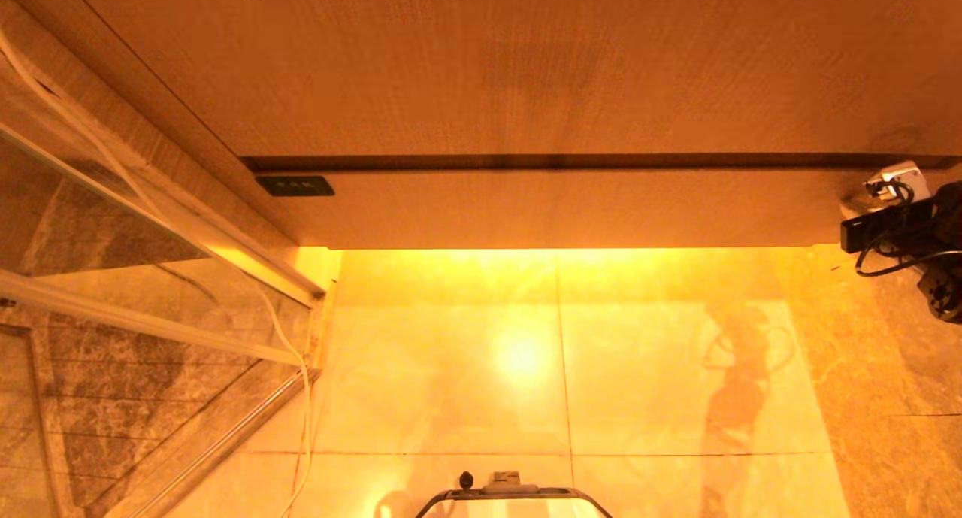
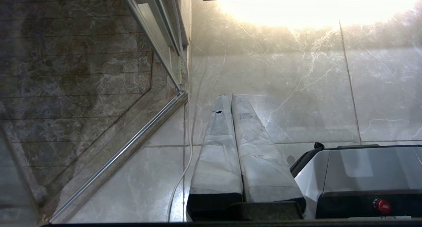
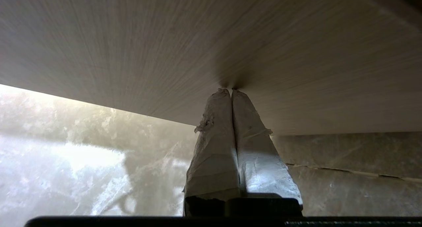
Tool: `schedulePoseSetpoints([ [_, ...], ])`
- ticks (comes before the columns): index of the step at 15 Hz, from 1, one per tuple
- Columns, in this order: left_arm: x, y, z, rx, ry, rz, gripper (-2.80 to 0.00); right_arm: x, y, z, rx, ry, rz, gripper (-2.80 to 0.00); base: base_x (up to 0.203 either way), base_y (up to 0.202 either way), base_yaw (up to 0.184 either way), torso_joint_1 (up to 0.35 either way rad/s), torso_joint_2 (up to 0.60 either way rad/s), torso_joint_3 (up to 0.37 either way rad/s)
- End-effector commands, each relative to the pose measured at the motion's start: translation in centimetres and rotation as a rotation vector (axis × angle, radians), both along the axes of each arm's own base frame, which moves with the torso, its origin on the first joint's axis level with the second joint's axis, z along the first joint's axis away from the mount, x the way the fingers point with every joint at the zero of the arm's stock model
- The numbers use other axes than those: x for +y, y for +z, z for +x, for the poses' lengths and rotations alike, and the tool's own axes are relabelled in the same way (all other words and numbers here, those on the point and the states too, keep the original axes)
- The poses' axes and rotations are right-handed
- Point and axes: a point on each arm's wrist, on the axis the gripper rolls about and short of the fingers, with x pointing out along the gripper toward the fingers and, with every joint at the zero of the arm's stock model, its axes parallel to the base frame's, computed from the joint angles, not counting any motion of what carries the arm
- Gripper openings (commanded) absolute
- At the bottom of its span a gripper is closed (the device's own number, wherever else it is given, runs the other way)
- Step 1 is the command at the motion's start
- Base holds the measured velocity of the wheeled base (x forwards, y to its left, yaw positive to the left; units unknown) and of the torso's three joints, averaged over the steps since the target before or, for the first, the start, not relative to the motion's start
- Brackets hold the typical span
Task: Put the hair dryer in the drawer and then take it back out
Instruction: Close the drawer
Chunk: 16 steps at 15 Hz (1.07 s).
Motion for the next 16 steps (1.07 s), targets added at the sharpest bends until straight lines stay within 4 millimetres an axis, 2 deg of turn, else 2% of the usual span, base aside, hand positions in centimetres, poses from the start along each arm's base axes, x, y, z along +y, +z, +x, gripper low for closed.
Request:
schedulePoseSetpoints([
  [1, 0.0, 0.0, 0.0, 0.001, 0.000, 0.000, -2.80, 0.1, -0.6, 0.4, 0.001, 0.009, -0.003, -2.80, 0.000, 0.000, 0.000, 0.000, 0.00, 0.000],
  [8, 0.0, 0.0, 0.0, 0.001, 0.000, 0.000, -2.80, 0.7, -1.2, 0.9, -0.018, 0.022, 0.013, -2.80, 0.000, 0.000, 0.000, 0.000, 0.00, 0.000],
  [10, 0.0, 0.0, 0.0, 0.001, 0.000, 0.000, -2.80, 0.9, -0.6, 0.4, 0.006, 0.012, 0.027, -2.80, 0.000, 0.000, 0.000, 0.000, 0.00, 0.000],
  [11, 0.0, 0.0, 0.0, 0.001, 0.000, 0.000, -2.80, 1.1, 0.1, -0.3, 0.048, 0.010, 0.045, -2.80, 0.000, 0.000, 0.000, 0.000, 0.00, 0.000],
  [13, 0.0, 0.0, 0.0, 0.001, 0.000, 0.000, -2.80, 2.1, 1.9, -2.9, 0.143, 0.006, 0.079, -2.80, 0.000, 0.000, 0.000, 0.000, 0.00, 0.000],
  [16, 0.0, 0.0, 0.0, 0.001, 0.000, 0.000, -2.80, 4.3, 3.3, -8.6, 0.307, -0.010, 0.126, -2.80, 0.000, 0.000, 0.000, 0.000, 0.00, 0.000],
])
